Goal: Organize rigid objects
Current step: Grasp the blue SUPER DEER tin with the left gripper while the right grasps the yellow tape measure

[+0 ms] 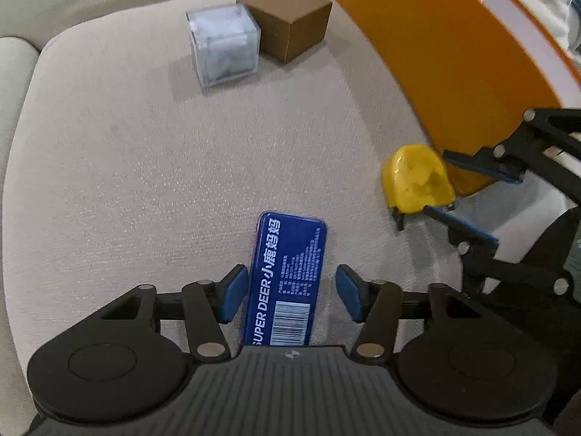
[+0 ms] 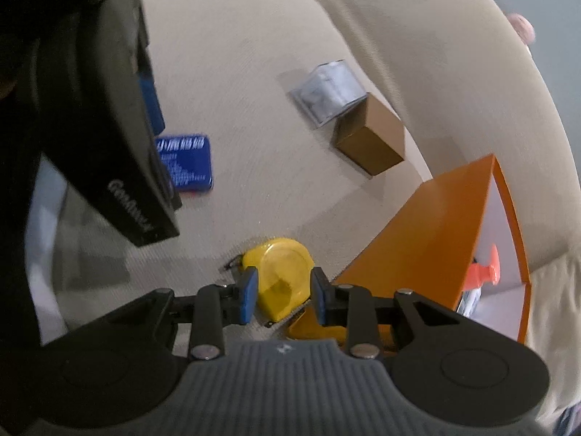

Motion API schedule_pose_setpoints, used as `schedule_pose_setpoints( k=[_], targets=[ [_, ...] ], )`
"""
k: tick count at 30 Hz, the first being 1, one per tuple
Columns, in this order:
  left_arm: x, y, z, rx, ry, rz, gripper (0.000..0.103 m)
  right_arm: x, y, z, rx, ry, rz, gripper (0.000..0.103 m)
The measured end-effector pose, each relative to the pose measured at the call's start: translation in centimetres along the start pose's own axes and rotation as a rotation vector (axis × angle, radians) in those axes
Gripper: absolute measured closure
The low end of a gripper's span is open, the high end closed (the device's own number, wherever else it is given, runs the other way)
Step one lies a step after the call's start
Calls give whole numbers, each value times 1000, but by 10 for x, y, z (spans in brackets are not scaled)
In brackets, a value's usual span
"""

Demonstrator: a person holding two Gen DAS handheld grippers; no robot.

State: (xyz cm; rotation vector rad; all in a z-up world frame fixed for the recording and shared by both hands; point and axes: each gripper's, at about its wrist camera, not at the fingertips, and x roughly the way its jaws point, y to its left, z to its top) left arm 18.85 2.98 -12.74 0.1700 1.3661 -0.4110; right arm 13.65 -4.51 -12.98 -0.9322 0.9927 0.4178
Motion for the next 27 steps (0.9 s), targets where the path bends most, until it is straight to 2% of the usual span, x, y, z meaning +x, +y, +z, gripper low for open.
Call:
schedule_pose_setpoints(
  k=[3,8,13,18,20,24,27],
  targets=[
    [4,-3,0,10,9,26,51,6,1,-1,-27,3,15,71],
    [6,-1,1,-3,3,17,53,16,10,-2,-88,37,21,70],
    [2,8,0,-56,-5,-15,53,24,13,1,-118,22,-6,60],
    [-3,12,-1,-84,-16,-17,54,32,15,7,-131,20,-18,58],
    [-5,14,-1,-99,-17,-23,54,31,16,7,-138,15,-22,59],
    [-14,18,-4,-120,-34,-18,54,19,11,9,-106,-6,-22,74],
    [-27,21,-9,-125,-66,-18,54,11,3,11,-50,-15,-14,78]
  ],
)
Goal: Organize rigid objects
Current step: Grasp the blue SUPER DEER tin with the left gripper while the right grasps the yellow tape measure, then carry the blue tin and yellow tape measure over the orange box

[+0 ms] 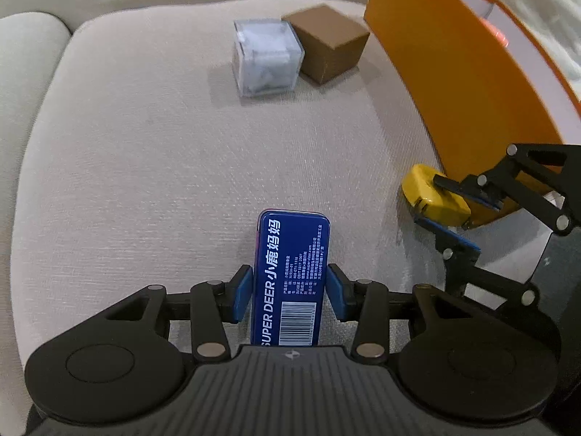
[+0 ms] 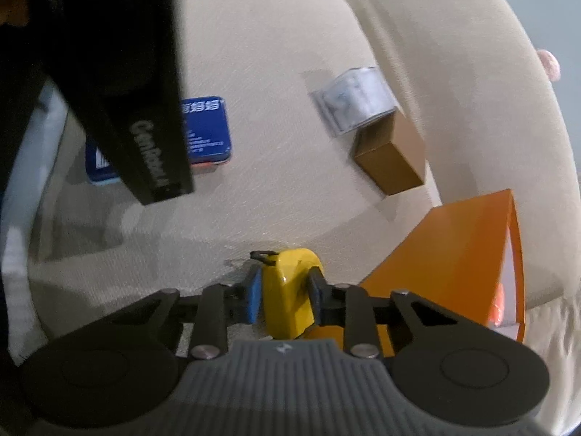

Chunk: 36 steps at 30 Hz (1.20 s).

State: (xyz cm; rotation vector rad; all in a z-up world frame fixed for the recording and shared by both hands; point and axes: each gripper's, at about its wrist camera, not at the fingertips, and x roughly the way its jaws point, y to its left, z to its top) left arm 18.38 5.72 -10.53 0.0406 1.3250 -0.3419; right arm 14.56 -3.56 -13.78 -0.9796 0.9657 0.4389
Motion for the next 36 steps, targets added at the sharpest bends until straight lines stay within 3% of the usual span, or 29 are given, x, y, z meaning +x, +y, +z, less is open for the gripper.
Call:
schedule_pose_setpoints(
  k=[9,13,18,25,30,36],
  targets=[
    [-59,3,0,-57,-112,-22,54,-66,-37,5,210,-183,30,81],
    [-94,-13,12,-7,-186,-32,54,-103,-70,-3,366,-269,33,81],
    [-121,-61,44,193,-254,-52,54,-129,-125,-39,570,-288,43,81],
    [-126,-159,84,555,-291,-99,54,-111,-192,-115,856,-205,115,81],
    [-93,-210,104,761,-228,-111,54,-92,-216,-151,975,-196,150,81],
    [-35,-235,110,995,-105,-50,54,-76,-231,-177,1050,-195,174,81]
  ],
)
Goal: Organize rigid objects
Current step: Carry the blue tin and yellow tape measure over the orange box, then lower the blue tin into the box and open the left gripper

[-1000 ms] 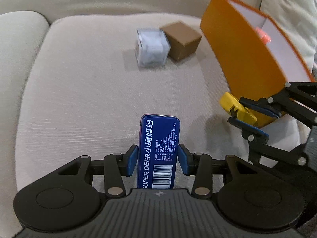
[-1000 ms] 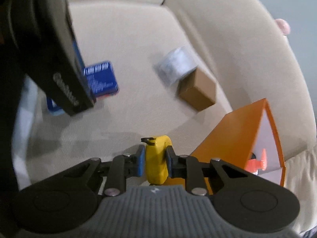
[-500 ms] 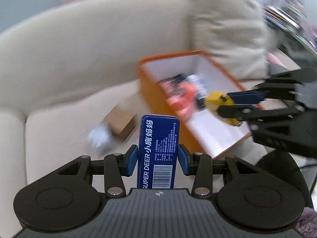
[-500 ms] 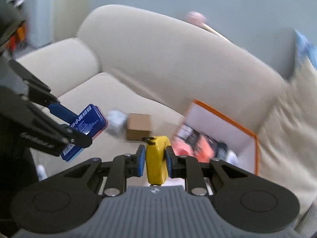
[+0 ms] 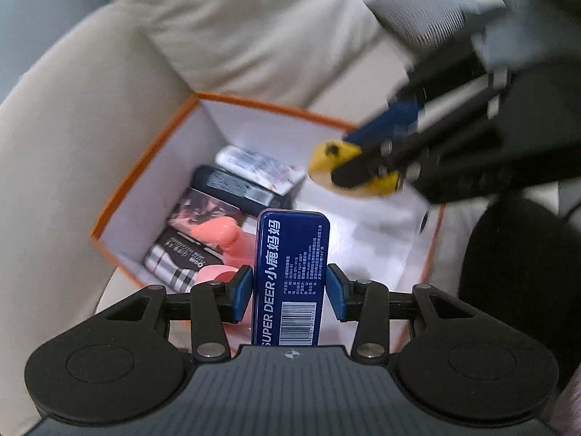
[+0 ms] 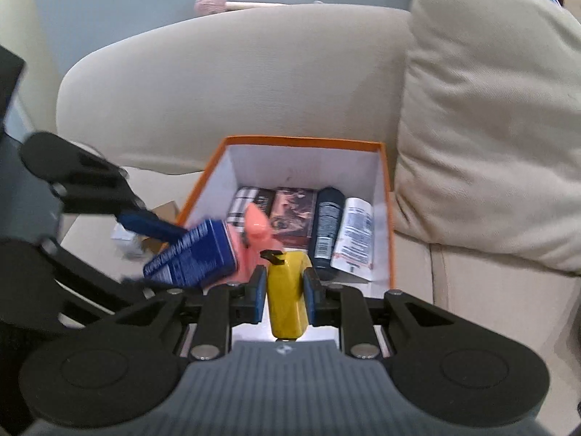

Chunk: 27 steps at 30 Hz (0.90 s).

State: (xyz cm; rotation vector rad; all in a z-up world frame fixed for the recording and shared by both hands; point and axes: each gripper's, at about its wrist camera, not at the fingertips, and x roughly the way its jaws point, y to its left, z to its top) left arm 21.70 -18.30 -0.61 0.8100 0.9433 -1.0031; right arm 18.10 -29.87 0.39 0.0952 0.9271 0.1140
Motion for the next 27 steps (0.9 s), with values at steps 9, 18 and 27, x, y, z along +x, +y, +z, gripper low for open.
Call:
schedule_pose_setpoints(
  k=[9,18,27],
  targets=[
    [61,-21,-11,309,151,18,54,38,-9,-2,10,47,40,81],
    [89,-18,-11,360,196,-13,53,53,-10,-3,25,81,30,81],
    [92,-11,-12,334,174,5,46,55,-8,-7,26,103,22,81]
  ],
)
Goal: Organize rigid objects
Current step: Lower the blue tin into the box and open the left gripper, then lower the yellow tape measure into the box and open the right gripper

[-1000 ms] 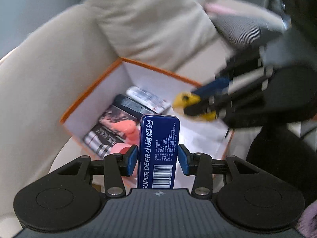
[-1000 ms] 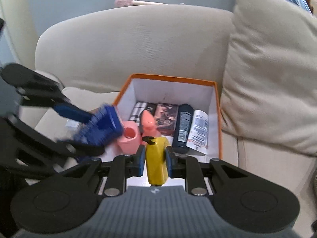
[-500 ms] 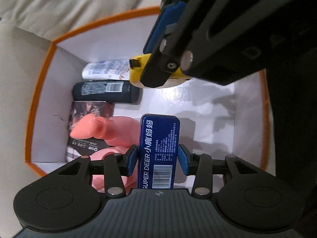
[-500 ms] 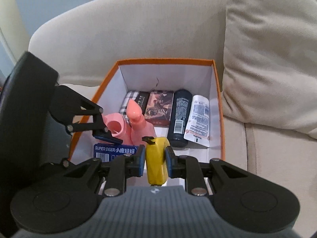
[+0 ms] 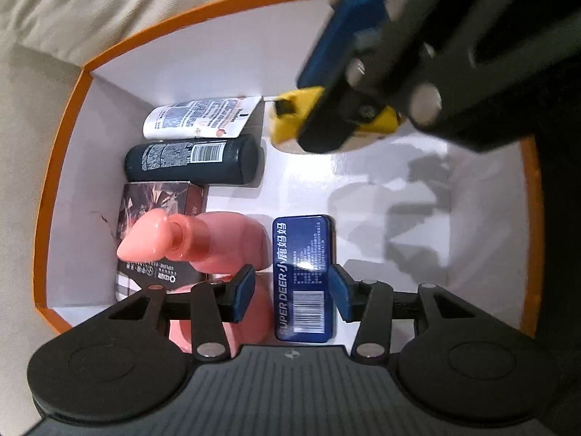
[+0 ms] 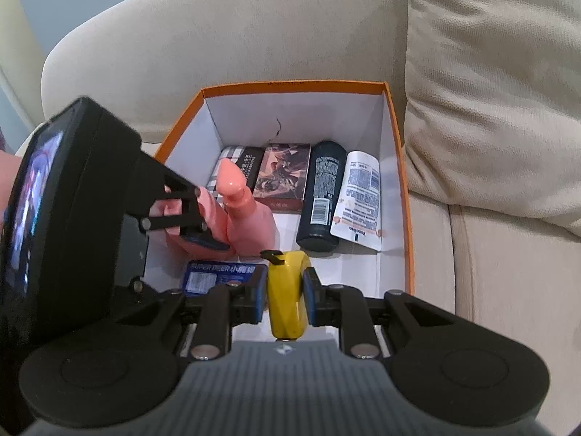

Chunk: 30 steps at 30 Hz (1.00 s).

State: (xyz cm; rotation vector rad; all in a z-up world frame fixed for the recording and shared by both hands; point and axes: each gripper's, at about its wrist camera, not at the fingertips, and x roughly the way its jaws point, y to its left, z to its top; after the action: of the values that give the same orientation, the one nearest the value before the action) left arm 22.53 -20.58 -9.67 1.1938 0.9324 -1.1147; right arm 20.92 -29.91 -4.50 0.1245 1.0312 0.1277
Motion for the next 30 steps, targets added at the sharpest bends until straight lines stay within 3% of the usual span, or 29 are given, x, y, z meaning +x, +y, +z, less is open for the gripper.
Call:
schedule_pose_setpoints(
  k=[8,16,23,30],
  targets=[
    [-54,14,-27,-192,-127,-28,43,4,7,-3,30,39,65,81],
    [-105,25,-68,-467,-222,44,42,31,29,-6,99,137,140,81],
    [-112,27,-110,-674,-208,142,42,56,44,-3,186,219,210,81],
    [-96,23,-137,-811,-172,133,42,87,49,-3,285,304,216,81]
  ],
)
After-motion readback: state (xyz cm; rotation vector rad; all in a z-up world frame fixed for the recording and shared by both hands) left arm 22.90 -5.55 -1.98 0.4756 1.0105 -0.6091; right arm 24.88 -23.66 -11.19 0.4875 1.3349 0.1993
